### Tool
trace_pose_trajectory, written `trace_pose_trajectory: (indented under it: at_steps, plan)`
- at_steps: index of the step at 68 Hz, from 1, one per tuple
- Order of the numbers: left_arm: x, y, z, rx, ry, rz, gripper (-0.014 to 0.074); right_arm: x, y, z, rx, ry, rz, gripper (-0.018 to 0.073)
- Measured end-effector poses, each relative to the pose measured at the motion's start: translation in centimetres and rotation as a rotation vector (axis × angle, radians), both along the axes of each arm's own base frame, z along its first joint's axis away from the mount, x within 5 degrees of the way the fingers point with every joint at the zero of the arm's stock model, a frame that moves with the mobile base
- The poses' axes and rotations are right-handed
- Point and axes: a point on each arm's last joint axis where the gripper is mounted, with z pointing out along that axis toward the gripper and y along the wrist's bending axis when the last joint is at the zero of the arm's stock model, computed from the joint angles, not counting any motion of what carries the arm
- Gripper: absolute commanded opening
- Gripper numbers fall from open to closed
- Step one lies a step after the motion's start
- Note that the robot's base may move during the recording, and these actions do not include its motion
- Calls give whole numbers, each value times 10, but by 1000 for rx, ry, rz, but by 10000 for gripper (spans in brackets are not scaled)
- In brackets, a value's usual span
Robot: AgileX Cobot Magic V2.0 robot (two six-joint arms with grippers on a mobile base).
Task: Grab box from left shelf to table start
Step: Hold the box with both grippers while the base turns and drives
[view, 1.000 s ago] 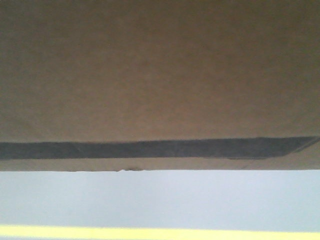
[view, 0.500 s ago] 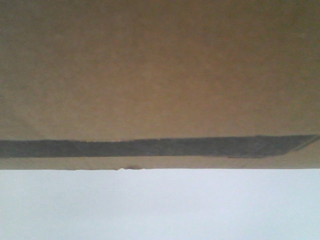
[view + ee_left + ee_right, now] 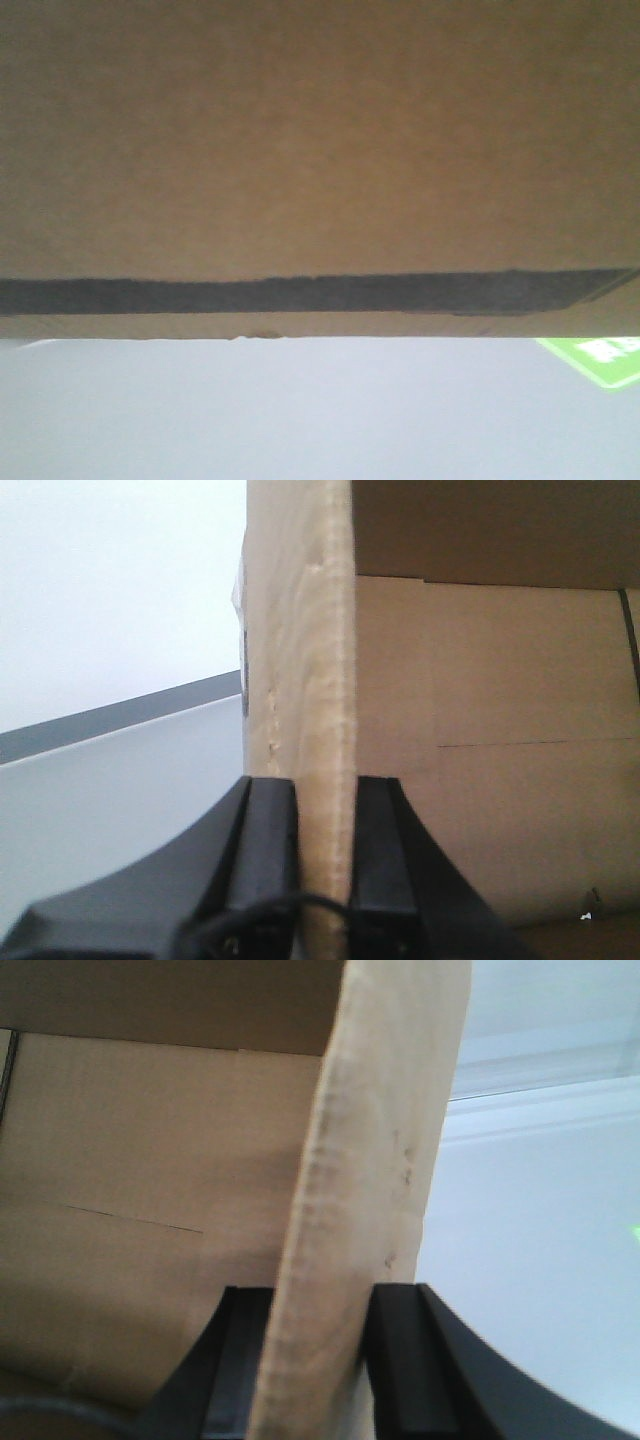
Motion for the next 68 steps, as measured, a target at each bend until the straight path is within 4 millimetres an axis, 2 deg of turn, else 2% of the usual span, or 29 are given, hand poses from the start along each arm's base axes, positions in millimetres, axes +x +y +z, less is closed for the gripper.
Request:
trace_pose_trajectory:
  at_steps: [68]
  plan:
    - [0,0,0,1,0,0,-93,0,0,0,-1,4,0,62]
